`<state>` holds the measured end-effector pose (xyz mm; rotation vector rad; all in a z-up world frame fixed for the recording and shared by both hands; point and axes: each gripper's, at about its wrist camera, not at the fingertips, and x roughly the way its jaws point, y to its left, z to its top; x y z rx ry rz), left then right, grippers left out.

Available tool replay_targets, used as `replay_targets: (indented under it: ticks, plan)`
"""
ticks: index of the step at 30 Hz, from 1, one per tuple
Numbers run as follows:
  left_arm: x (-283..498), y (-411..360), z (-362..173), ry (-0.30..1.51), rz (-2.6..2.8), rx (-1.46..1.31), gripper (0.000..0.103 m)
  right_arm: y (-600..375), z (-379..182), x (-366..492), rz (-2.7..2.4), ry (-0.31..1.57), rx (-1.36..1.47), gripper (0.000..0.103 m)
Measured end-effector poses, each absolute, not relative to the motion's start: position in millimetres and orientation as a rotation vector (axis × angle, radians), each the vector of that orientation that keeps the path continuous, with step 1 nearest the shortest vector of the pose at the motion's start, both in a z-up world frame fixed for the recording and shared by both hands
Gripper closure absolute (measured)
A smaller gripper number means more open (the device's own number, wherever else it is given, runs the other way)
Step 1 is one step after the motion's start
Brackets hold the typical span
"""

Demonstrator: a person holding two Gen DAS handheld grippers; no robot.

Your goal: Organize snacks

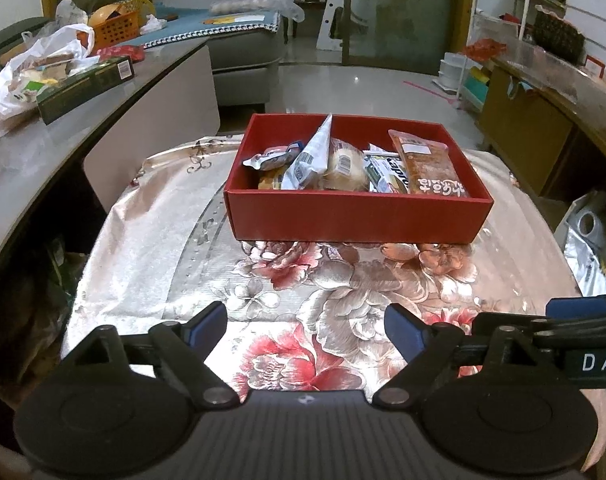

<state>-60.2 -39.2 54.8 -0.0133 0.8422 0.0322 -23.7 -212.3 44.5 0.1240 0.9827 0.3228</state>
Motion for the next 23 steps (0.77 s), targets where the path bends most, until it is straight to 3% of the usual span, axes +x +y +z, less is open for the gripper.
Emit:
replay_targets:
  ticks: [7,23]
  plan:
    - [-61.4,-42.1,55.6,0.827,0.059,0.023,0.017,-214.4,41.7,-24.8,0.309,0.995,0.115,0.011]
    - [-63.4,-44.0,58.1,0.781,0.069,0.05,0.016,-215.2,40.3,-23.1,0.306,1.001,0.115,0.011]
